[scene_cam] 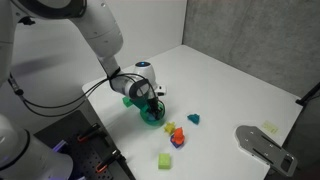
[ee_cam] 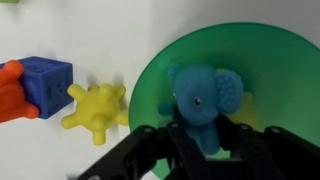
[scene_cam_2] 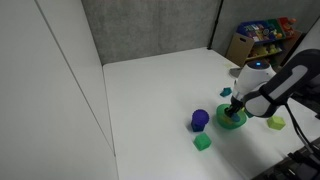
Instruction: Remove the light blue toy from the green bowl and put it on the worktop
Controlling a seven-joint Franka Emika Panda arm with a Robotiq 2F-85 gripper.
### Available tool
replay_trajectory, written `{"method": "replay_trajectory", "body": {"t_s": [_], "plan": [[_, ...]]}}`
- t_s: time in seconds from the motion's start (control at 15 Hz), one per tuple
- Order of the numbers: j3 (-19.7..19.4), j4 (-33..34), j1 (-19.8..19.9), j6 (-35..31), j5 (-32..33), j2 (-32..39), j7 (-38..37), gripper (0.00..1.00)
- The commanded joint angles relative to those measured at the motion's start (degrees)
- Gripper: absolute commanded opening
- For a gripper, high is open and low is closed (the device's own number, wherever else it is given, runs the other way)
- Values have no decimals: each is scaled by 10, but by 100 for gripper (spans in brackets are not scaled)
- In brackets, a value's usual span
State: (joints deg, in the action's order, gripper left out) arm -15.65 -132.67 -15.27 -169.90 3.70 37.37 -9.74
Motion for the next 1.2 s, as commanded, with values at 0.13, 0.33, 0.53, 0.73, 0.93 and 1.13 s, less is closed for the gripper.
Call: {"method": "replay_trajectory", "body": {"t_s": [0.13,0.33,0.53,0.73,0.93,1.13], "plan": [[-35,10,-30,37,13,-48,-22,5],[-46,25,-29,62,21,-75,-31,6],[-66,49,-23,80,39,-90,-52,5],[-103,80,-27,89,75,-81,-92,5],[-127,101,-24,101,103,-71,-126,5],[-138,114,-20,104,117,-53,-156,5]]}}
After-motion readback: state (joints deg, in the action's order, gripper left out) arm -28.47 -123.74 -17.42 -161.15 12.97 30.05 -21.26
